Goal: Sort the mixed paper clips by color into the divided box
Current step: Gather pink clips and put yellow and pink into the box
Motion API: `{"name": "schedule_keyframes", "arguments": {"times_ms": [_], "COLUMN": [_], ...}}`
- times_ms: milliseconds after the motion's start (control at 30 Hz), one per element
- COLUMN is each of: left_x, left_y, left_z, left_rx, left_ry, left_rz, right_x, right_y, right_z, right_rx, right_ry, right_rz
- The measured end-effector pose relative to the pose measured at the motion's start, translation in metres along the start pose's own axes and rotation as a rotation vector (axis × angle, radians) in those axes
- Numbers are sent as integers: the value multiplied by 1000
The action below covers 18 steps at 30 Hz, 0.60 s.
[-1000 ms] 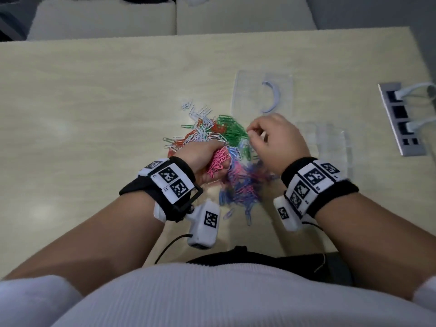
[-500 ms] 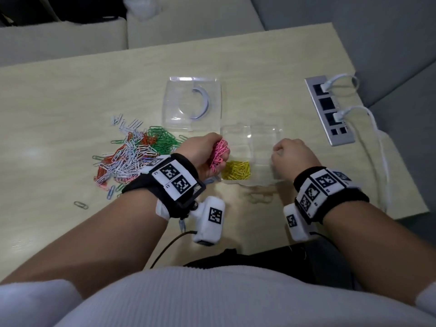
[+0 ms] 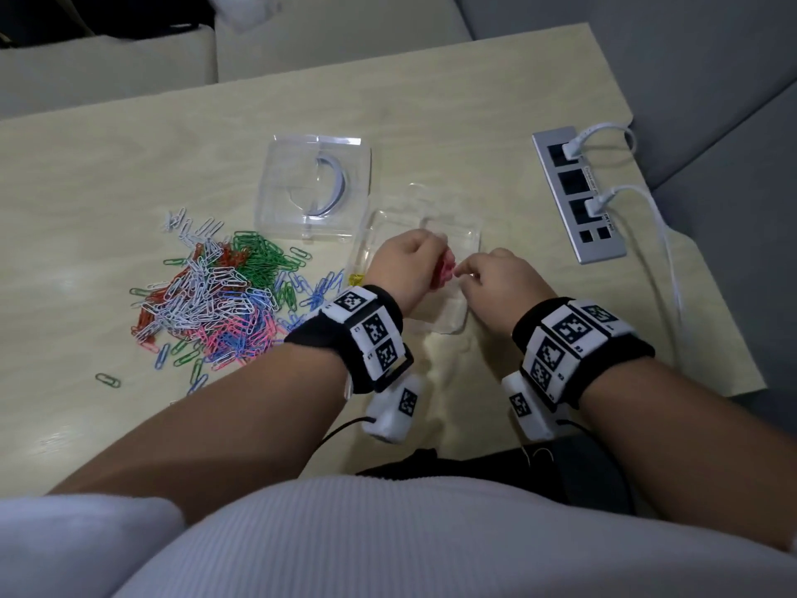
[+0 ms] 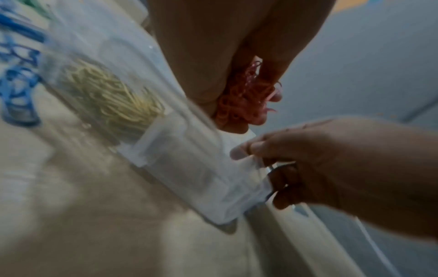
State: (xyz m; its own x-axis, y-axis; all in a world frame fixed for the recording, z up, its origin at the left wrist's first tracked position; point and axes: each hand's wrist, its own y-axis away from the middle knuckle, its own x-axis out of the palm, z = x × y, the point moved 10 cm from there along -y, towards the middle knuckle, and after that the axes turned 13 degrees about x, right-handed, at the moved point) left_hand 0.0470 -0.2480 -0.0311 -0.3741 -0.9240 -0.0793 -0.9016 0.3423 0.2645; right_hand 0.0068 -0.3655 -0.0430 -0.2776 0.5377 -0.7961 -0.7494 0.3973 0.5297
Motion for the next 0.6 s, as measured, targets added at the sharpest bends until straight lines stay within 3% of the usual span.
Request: {"name": "schedule_keyframes", "arguments": {"times_ms": [67, 200, 600], "left_x": [5, 10, 11], "left_y": [2, 4, 12], "left_z": [0, -2, -2], "left_rx": [50, 101, 61], "left_ry": [-135, -183, 67], "left_rz": [73, 132, 110], "right_x": [-1, -2, -4], "right_y": [-1, -2, -8], "right_z": [-1, -1, -5], "right_rx": [-24, -59, -63], "right_ry": [0, 4, -19], "right_rz": [5, 7, -13]}}
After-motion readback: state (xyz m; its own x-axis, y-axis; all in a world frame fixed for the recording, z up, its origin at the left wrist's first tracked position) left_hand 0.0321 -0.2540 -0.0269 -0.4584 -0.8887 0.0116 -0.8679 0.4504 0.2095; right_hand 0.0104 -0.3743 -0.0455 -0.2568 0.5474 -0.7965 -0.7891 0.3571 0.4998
